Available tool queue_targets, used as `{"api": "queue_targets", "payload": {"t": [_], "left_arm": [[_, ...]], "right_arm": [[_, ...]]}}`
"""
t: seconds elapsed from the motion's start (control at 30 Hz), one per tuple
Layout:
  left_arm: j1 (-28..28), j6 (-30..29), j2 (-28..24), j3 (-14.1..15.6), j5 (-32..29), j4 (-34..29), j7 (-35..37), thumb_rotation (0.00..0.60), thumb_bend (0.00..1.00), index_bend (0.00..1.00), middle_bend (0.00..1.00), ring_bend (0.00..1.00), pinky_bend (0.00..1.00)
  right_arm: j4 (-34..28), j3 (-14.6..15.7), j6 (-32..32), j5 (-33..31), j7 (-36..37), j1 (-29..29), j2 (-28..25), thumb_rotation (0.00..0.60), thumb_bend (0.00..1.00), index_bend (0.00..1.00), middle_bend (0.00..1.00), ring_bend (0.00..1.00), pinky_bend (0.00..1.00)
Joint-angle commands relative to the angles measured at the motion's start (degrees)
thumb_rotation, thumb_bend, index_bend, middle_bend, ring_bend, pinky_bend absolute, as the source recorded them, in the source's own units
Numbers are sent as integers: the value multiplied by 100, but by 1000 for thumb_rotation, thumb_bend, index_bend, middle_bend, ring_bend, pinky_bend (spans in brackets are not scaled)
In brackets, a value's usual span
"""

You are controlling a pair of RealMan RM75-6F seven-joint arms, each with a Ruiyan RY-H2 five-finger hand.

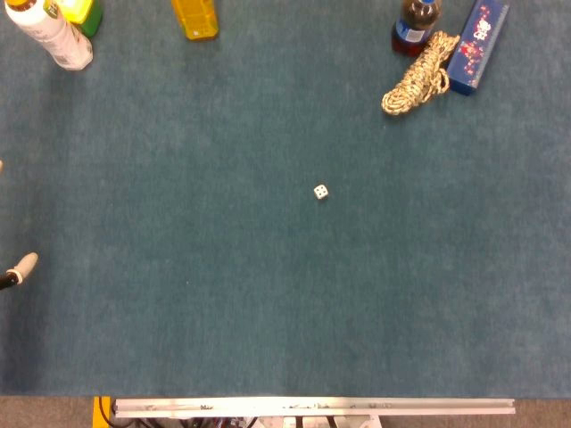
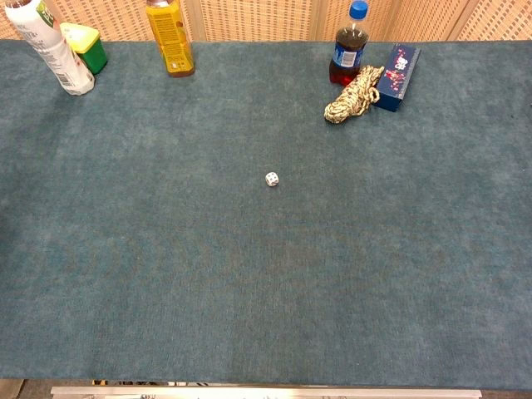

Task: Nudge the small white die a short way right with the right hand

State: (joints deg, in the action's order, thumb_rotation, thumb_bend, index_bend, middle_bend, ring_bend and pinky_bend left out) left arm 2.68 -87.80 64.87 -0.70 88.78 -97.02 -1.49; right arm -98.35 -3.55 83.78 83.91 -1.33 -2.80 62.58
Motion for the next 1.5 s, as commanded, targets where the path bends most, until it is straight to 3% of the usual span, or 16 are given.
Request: {"api": "queue_targets", "payload": {"t": [0.03,0.4,0.57,0.77,0.87,1.0,1.13,1.23,1.37,1.5], "left_arm": [[-1,-3,-2,-2,0,14,16,600,135,0,0,0,0],[-30,-42,-11,12,23,37,70,600,135,0,0,0,0],[-29,-38,-11,19,39,44,64,600,135,0,0,0,0],[-54,-65,-26,31,45,37,80,600,135,0,0,0,0],[-65,-78,-36,35,49,46,90,600,135,0,0,0,0],[-61,-76,-42,41,74,39,75,600,135,0,0,0,0],[-49,-65,-35,51,112,24,41,600,135,0,0,0,0],[-51,-72,-31,58,131,9,15,600,135,0,0,0,0],[-61,-83,-39,65,138,-22,-9,600,135,0,0,0,0],[-63,-91,-36,68,153,-31,-25,600,135,0,0,0,0]], "right_arm": [[-9,2,-24,9,-20,-19,3,600,303,134,250,204,316],[-171,3,-167,266,0,-206,-86,600,303,134,264,218,315],[-470,-18,-492,545,-267,-527,-249,600,303,134,319,291,343],[-892,-69,-1077,705,-778,-988,-417,600,316,134,432,477,514],[-1117,-119,-1454,690,-1046,-1269,-452,600,345,134,509,589,678],[-1347,-210,-1971,591,-1232,-1661,-429,600,444,147,686,779,882],[-1487,-343,-2617,265,-1435,-2127,-328,600,550,174,869,965,998],[-1553,-451,-3156,-188,-1672,-2507,-220,600,655,194,969,1000,1000],[-1530,-570,-3824,-1033,-2062,-3037,-53,600,760,208,1000,1000,1000],[-1384,-580,-4298,-2079,-2644,-3654,197,600,796,210,1000,1000,1000]]}}
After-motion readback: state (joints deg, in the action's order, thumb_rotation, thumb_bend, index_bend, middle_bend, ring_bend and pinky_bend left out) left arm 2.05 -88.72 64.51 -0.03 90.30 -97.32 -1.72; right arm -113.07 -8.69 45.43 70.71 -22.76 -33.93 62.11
